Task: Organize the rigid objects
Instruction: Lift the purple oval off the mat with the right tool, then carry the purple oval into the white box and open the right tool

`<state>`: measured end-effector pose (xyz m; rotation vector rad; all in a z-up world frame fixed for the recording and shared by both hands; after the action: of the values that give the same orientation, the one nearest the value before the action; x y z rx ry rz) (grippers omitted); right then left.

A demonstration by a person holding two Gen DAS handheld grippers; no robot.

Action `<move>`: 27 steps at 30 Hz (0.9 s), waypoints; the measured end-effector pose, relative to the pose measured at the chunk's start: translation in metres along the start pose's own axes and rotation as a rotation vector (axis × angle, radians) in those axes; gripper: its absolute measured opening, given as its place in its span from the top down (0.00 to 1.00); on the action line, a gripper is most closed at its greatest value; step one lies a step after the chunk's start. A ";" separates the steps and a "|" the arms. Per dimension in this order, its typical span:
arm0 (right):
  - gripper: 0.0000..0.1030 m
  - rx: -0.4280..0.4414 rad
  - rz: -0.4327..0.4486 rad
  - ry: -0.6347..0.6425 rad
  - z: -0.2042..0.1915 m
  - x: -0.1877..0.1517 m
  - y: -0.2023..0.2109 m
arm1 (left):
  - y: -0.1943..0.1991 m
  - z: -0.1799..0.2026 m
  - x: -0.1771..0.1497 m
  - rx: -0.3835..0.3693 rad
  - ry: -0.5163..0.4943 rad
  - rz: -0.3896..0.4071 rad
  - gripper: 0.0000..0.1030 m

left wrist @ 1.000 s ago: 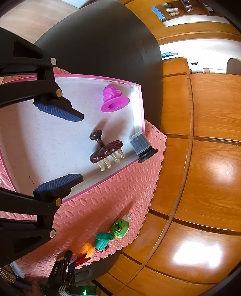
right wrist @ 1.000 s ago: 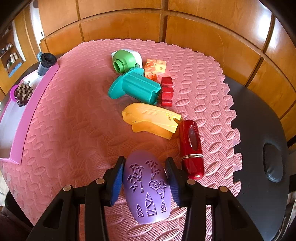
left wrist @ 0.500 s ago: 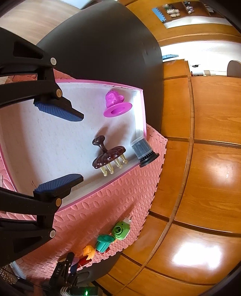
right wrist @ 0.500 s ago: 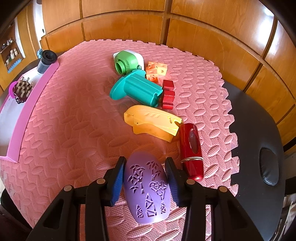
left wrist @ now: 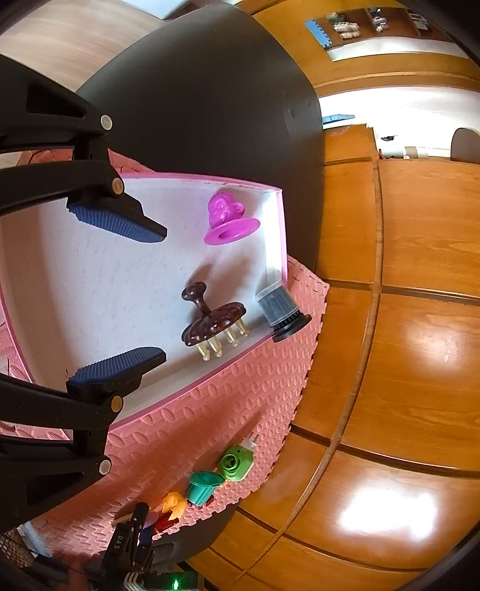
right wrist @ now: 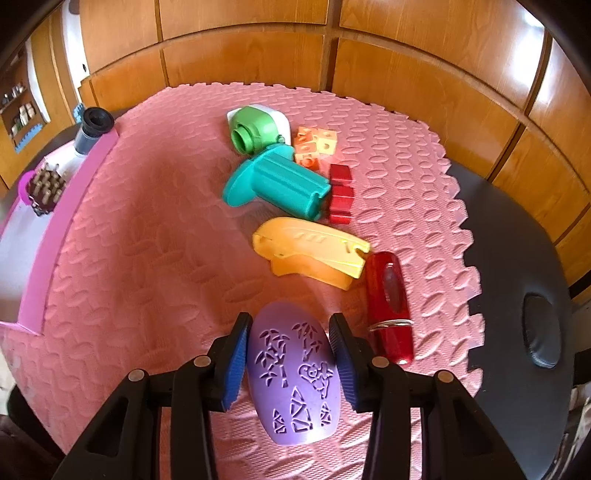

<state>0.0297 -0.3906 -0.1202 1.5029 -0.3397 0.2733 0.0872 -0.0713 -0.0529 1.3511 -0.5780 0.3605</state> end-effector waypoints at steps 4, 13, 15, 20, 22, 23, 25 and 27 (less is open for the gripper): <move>0.59 -0.001 0.014 0.005 -0.008 0.003 0.002 | 0.002 -0.005 -0.001 0.004 0.002 0.004 0.42; 0.59 0.111 0.075 -0.005 -0.042 0.016 0.026 | 0.010 -0.018 0.000 0.009 0.024 0.020 0.42; 0.60 0.150 0.089 0.009 -0.058 0.021 0.031 | 0.012 -0.019 -0.001 0.011 0.026 0.024 0.42; 0.60 0.251 0.133 0.071 -0.109 0.037 0.047 | 0.016 -0.025 -0.002 0.018 0.033 0.028 0.42; 0.60 0.286 0.149 0.097 -0.128 0.043 0.053 | 0.017 -0.029 -0.002 0.020 0.039 0.028 0.42; 0.60 0.303 0.155 0.110 -0.138 0.046 0.056 | 0.017 -0.031 -0.002 0.022 0.043 0.029 0.42; 0.60 0.335 0.160 0.133 -0.155 0.050 0.060 | 0.017 -0.033 -0.002 0.024 0.050 0.029 0.42; 0.60 0.357 0.163 0.156 -0.171 0.053 0.063 | 0.017 -0.036 -0.003 0.024 0.058 0.029 0.42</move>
<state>0.0636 -0.2188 -0.0479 1.7932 -0.2988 0.6021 0.0818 -0.0323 -0.0445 1.3518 -0.5475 0.4302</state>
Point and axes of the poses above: each gripper's, at about its wrist camera, not at the fingertips, and y roughly against the way its jaws point, z to its right, x to its top, the point moved 6 cm from there along -y, roughly the way its jaws point, and after that the axes turned 9 degrees about -z, right-handed, at the moved point
